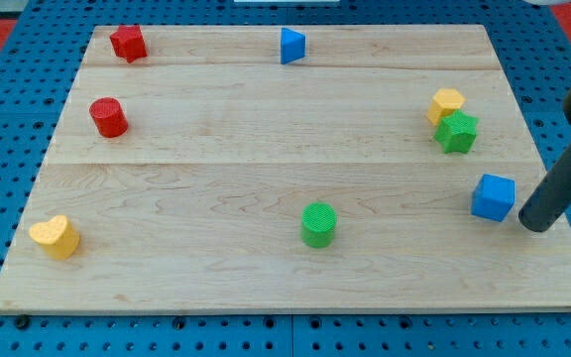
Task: Slightly push the cube towards the green star
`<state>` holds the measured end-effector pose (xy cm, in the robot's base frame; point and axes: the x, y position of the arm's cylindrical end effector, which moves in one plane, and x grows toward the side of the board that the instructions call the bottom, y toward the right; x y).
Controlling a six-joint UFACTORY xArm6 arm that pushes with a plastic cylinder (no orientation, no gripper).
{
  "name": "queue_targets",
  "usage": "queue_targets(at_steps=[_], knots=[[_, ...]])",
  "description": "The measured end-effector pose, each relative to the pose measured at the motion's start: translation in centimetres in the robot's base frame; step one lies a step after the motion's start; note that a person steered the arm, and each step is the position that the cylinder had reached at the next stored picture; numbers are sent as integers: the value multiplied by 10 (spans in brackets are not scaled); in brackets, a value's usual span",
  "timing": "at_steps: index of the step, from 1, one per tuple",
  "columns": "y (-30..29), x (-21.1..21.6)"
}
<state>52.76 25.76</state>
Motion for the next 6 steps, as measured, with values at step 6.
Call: queue_targets(at_steps=[6], knots=[[-28, -24]])
